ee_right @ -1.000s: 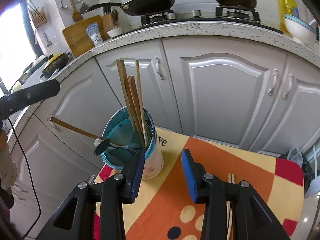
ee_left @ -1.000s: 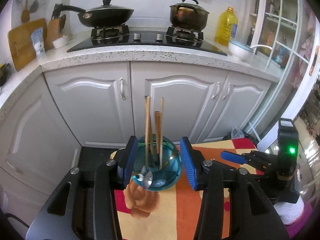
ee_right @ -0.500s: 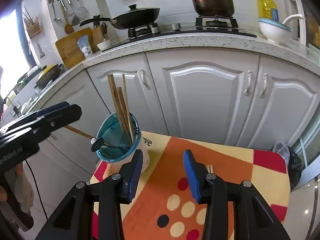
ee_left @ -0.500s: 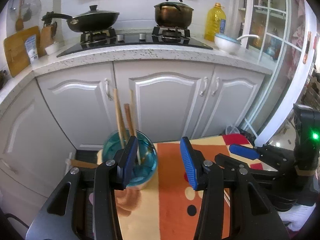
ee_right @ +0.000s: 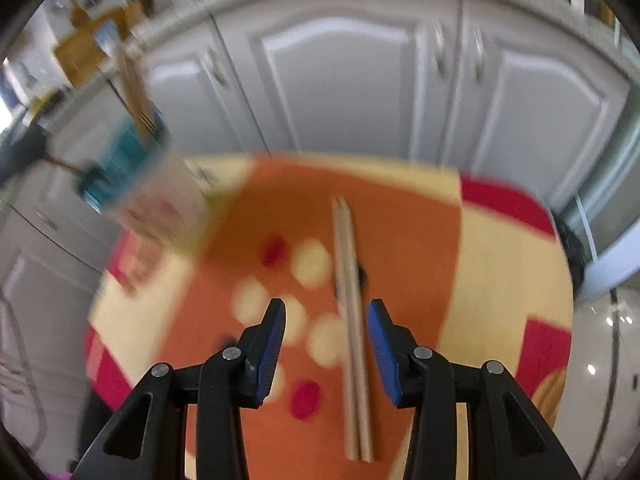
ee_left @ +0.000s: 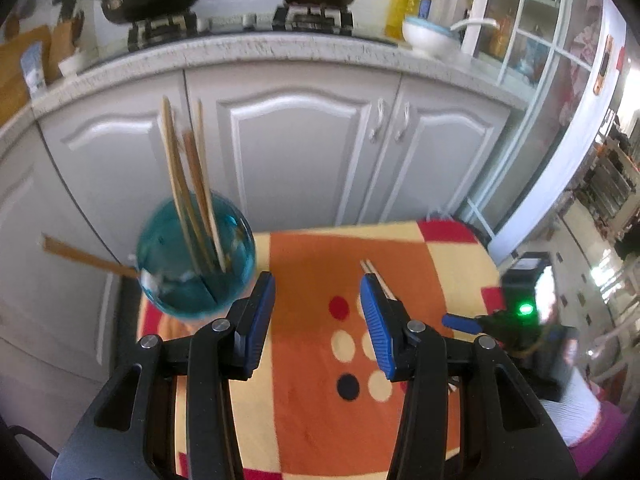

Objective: Organize utensils
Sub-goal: 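Withdraw both open tools from the cup toward the last two chopsticks, then close the right tool on one wooden chopstick while the left tool grasps the other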

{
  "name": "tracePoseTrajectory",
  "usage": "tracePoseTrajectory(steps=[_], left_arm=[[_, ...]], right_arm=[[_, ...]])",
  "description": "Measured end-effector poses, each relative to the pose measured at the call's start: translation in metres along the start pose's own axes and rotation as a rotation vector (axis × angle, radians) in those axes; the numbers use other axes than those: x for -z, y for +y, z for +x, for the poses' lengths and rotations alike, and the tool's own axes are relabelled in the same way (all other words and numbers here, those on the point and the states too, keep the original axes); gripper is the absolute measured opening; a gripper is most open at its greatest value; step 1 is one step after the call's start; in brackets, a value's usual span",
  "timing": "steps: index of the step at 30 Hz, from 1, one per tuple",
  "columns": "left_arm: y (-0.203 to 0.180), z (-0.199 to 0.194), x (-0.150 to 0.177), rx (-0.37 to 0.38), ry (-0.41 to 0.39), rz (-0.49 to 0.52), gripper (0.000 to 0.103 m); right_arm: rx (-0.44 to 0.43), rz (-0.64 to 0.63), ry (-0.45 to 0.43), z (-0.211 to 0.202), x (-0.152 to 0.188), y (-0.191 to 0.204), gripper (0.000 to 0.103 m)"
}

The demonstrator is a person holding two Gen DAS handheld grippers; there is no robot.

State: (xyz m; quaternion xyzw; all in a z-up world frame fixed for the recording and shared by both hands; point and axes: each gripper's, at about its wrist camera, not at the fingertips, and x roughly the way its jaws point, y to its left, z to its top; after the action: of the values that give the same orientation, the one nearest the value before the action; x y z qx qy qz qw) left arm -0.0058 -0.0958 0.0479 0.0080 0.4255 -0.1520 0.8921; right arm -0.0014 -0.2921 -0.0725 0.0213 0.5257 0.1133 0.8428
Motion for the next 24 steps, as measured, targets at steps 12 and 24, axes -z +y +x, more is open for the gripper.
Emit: tracePoseTrajectory(steps=[12, 24], left_arm=[[-0.014, 0.033, 0.012, 0.038, 0.091, 0.003, 0.043], [-0.019, 0.048, 0.016, 0.058, 0.139, 0.006, 0.043]], right_arm=[[0.071, 0.000, 0.061, 0.048, 0.016, -0.025, 0.041], [0.094, -0.061, 0.092, 0.056, 0.013, -0.027, 0.040]])
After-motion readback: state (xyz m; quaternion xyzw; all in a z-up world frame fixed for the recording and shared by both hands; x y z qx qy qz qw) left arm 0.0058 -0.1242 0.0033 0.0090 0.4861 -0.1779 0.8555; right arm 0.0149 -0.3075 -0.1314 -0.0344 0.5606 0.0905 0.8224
